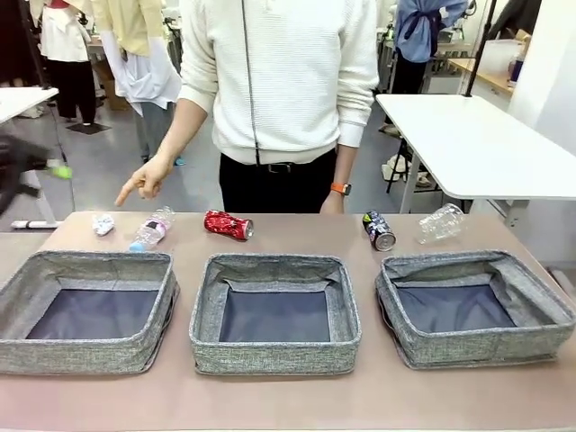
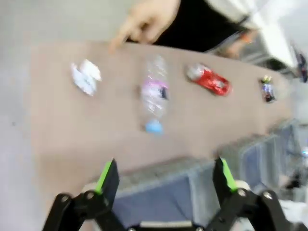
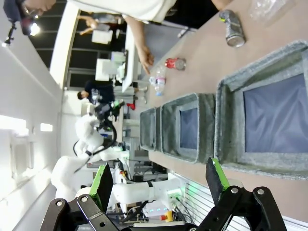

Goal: Sort the waste into the appropriate baskets.
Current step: Pick up the waste item pointed out by the person.

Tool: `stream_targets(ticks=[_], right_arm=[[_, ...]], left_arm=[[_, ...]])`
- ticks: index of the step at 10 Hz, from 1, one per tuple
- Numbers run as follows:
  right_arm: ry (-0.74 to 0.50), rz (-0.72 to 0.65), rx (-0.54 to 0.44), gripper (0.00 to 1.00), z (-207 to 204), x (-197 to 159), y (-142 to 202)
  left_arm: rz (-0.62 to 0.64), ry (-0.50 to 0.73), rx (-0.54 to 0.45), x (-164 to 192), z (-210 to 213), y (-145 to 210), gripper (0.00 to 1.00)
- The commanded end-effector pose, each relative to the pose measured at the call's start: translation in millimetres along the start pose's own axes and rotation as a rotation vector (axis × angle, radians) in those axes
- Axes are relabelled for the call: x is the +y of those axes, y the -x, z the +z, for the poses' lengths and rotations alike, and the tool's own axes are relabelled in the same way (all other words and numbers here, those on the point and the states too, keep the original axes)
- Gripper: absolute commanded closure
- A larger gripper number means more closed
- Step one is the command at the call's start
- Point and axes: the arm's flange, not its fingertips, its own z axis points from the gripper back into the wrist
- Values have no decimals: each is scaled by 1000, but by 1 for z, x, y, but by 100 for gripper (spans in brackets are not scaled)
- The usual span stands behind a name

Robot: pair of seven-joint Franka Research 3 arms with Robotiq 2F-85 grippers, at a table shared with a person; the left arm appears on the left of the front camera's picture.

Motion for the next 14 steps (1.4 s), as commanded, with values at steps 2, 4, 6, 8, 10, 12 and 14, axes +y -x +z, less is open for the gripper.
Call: stream_targets(ticks=[2,4,6,8,10,12,14], right_arm=[[-18,28,-9,0,1,2,-4],[-18,28,-9,0,1,2,-4],[-18,28,-9,0,1,2,-4],[-18,28,-9,0,1,2,-4],[-18,28,-9,0,1,2,-4],[-18,28,-9,0,1,2,-4],[-18,28,-9,0,1,2,-4]], left_arm=[[6,-220,399,24,-50,-57,0],[-1,-222,197,13,-63,-41,0],[-1,-222,197,13,-63,-41,0],[46,-331,310,30,-87,-60,0],[13,-331,394,46,-127,-82,0],[-6,-379,375,67,-171,-94,0],[-31,-374,374,83,-197,-100,0]])
